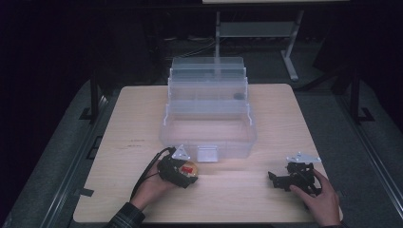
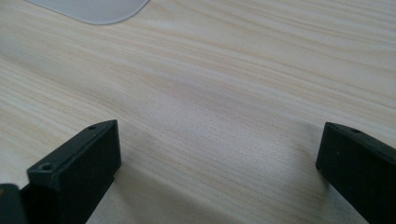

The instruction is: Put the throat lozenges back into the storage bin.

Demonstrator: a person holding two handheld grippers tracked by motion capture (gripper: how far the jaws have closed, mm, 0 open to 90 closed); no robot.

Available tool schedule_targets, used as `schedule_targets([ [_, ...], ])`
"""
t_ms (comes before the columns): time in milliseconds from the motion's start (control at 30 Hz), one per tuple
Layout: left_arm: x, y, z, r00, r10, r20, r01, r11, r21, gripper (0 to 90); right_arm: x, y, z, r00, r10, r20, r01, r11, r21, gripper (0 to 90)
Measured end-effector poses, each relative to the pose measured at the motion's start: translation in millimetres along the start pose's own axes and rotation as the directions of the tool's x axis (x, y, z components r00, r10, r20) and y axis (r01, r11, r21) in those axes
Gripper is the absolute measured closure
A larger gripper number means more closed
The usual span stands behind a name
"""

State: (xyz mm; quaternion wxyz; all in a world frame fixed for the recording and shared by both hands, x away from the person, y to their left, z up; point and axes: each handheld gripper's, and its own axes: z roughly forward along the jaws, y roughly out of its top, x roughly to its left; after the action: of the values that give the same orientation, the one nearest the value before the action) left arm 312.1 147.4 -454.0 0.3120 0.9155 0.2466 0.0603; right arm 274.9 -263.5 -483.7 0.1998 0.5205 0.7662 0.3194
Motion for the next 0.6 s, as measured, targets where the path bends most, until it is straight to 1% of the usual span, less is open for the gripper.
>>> schedule_targets([
  [167, -0.8, -0.6, -5.5, 0.9999, 0.008, 0.009, -0.008, 1.0, -0.002, 19.5, 0.0, 0.0, 0.0, 1.0, 0.0, 0.0, 0.0, 1.0, 0.0, 0.0],
  [333, -1.2, -2.0, -10.8, 0.9999, 0.007, 0.015, -0.007, 0.9999, -0.009, 19.5, 0.0, 0.0, 0.0, 1.0, 0.0, 0.0, 0.0, 1.0, 0.0, 0.0],
  [367, -0.7, -2.2, -12.3, 0.9998, 0.014, 0.014, -0.014, 0.9999, -0.009, 19.5, 0.0, 0.0, 0.0, 1.0, 0.0, 0.0, 0.0, 1.0, 0.0, 0.0],
  [533, -0.3, -2.6, -17.6, 0.9997, 0.011, 0.023, -0.011, 0.9998, -0.019, 19.5, 0.0, 0.0, 0.0, 1.0, 0.0, 0.0, 0.0, 1.0, 0.0, 0.0],
  [600, -0.2, -2.7, -21.2, 0.9995, 0.019, 0.026, -0.018, 0.9996, -0.02, 19.5, 0.0, 0.0, 0.0, 1.0, 0.0, 0.0, 0.0, 1.0, 0.0, 0.0],
])
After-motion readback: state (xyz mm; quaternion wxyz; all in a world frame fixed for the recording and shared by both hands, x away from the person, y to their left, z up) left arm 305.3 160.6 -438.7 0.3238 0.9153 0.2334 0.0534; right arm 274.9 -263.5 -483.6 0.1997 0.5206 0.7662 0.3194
